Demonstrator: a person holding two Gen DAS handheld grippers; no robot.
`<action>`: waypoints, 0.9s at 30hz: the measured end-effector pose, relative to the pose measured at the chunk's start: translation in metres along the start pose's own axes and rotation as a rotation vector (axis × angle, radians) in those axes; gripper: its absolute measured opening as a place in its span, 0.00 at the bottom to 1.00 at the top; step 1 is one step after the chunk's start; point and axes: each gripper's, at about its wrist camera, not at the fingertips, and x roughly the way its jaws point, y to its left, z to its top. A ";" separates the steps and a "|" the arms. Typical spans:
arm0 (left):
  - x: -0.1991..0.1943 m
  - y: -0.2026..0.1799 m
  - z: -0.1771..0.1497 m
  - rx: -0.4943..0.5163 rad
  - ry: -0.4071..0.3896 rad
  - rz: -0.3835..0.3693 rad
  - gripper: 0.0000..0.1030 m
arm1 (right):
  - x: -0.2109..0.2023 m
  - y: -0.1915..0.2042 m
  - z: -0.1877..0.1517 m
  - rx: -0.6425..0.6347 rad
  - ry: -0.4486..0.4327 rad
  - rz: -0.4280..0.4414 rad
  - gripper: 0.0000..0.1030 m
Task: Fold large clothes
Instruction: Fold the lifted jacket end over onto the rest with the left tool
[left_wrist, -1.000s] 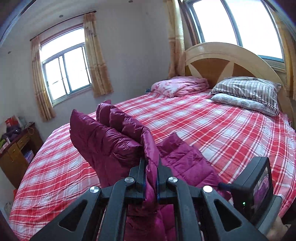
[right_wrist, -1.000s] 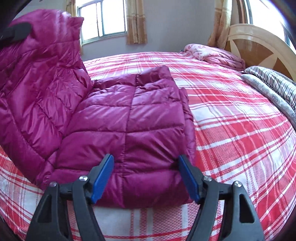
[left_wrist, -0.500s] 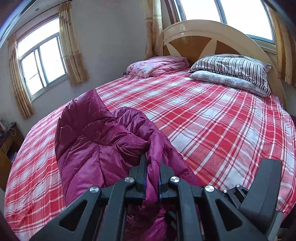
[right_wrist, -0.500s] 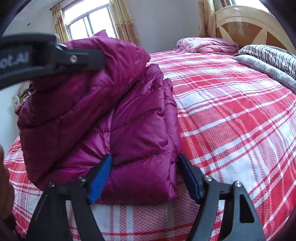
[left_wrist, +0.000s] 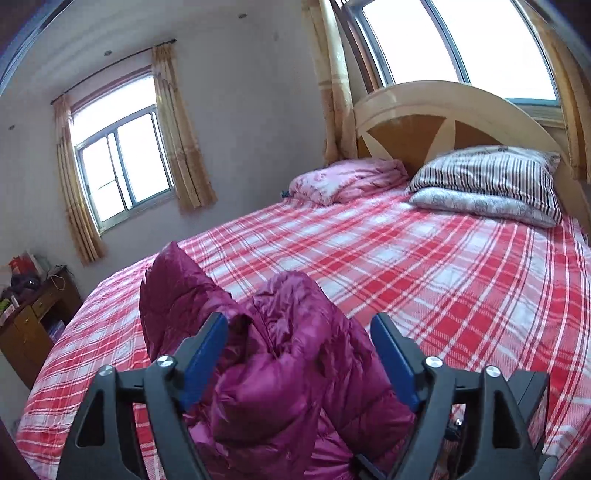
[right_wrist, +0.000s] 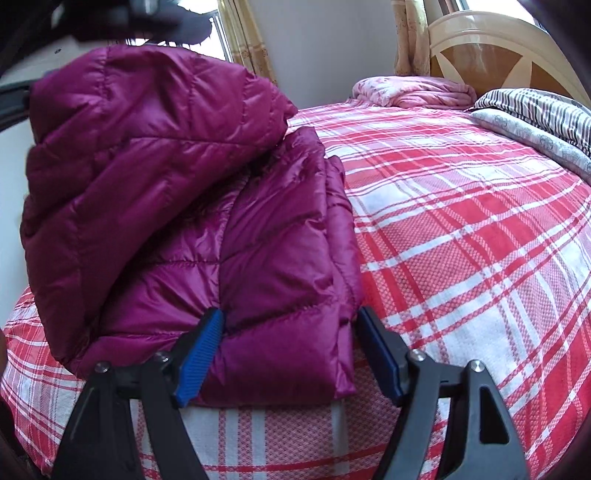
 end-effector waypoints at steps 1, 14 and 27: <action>-0.005 0.003 0.004 -0.003 -0.034 0.006 0.81 | 0.000 0.000 0.000 0.000 0.000 0.000 0.74; 0.043 0.171 -0.056 -0.328 0.139 0.333 0.93 | 0.000 -0.001 0.000 -0.004 -0.014 -0.002 0.74; 0.107 0.092 -0.066 -0.144 0.187 0.130 0.93 | -0.085 -0.035 0.061 0.143 -0.272 -0.003 0.74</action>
